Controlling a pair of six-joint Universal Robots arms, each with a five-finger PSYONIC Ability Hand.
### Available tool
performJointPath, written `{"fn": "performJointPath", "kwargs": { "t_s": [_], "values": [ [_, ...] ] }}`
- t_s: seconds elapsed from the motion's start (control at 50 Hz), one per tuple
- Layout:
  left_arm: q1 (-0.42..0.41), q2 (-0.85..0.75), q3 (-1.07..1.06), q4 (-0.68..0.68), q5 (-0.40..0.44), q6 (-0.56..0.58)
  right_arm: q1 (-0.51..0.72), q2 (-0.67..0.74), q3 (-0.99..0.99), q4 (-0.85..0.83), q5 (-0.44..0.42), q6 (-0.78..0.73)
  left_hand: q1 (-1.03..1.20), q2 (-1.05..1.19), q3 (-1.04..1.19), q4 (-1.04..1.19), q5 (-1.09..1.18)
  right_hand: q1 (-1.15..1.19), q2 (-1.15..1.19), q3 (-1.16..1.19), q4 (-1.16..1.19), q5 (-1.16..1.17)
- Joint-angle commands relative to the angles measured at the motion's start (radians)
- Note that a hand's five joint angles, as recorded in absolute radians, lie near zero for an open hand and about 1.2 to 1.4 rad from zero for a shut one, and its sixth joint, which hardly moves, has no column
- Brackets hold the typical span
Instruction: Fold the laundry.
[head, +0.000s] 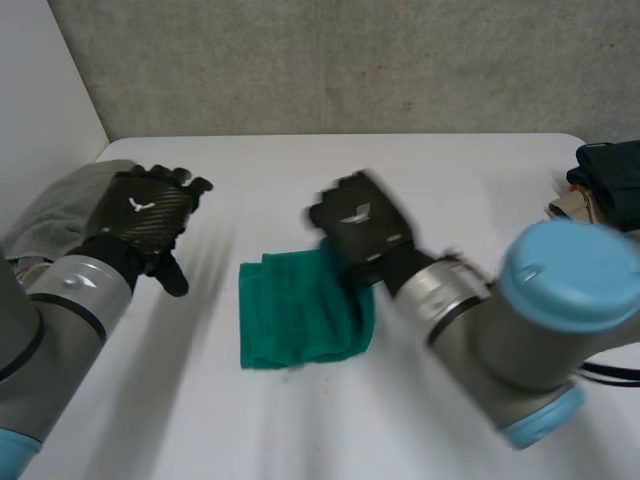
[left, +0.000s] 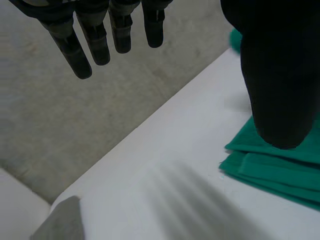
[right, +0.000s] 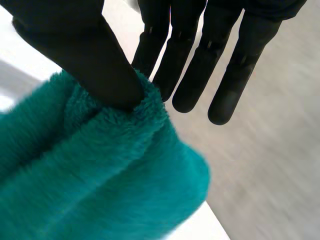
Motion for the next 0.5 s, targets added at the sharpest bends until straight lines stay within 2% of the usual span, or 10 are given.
{"fn": "performJointPath", "kwargs": {
  "t_s": [0.02, 0.06, 0.08, 0.1, 0.14, 0.18, 0.26, 0.36, 0.46, 0.5],
  "values": [
    [0.033, 0.025, -0.011, -0.002, -0.025, -0.06, 0.169, 0.224, -0.15, 0.082, -0.034, -0.008, -0.016, -0.03, -0.036, -0.027, -0.048, 0.284, 0.157, 0.147, 0.139, 0.16],
    [0.03, 0.022, -0.011, -0.002, -0.023, -0.067, 0.171, 0.261, -0.201, 0.143, 0.004, -0.003, -0.016, -0.03, -0.036, -0.027, -0.048, -0.271, -0.399, -0.408, -0.417, -0.396],
    [0.028, 0.02, -0.008, -0.002, -0.023, -0.073, 0.169, 0.273, -0.243, 0.203, 0.056, 0.009, -0.016, -0.03, -0.036, -0.027, -0.048, -0.82, -0.948, -0.957, -0.966, -0.945],
    [0.025, 0.02, -0.006, -0.002, -0.023, -0.076, 0.163, 0.27, -0.261, 0.229, 0.087, 0.018, -0.016, -0.03, -0.036, -0.027, -0.048, -0.876, -1.004, -1.013, -1.022, -1.001],
    [0.016, 0.01, 0.003, -0.001, -0.02, -0.083, 0.142, 0.245, -0.288, 0.28, 0.167, 0.076, -0.016, -0.03, -0.036, -0.027, -0.048, -0.876, -1.004, -1.013, -1.022, -1.001],
    [0.005, 0.0, 0.015, 0.004, -0.017, -0.083, 0.12, 0.217, -0.285, 0.283, 0.178, 0.14, -0.016, -0.03, -0.036, -0.027, -0.048, -0.876, -1.004, -1.013, -1.022, -1.001],
    [-0.039, -0.038, 0.069, 0.018, -0.008, -0.092, 0.047, 0.129, -0.248, 0.281, 0.126, 0.343, -0.016, -0.03, -0.036, -0.027, -0.048, -0.876, -1.004, -1.013, -1.022, -1.001],
    [-0.156, -0.15, 0.173, 0.024, 0.017, -0.136, -0.076, 0.057, -0.233, 0.329, 0.051, 0.57, -0.016, -0.03, -0.036, -0.027, -0.048, -0.876, -1.004, -1.013, -1.022, -1.001],
    [-0.222, -0.276, 0.247, -0.027, 0.0, -0.188, -0.104, 0.137, -0.299, 0.404, 0.021, 0.563, -0.016, -0.03, -0.036, -0.027, -0.048, -0.876, -1.004, -1.013, -1.022, -1.001],
    [-0.231, -0.325, 0.271, -0.079, -0.041, -0.211, -0.108, 0.196, -0.351, 0.457, 0.018, 0.532, -0.016, -0.03, -0.036, -0.027, -0.048, -0.876, -1.004, -1.013, -1.022, -1.001]
  ]
}}
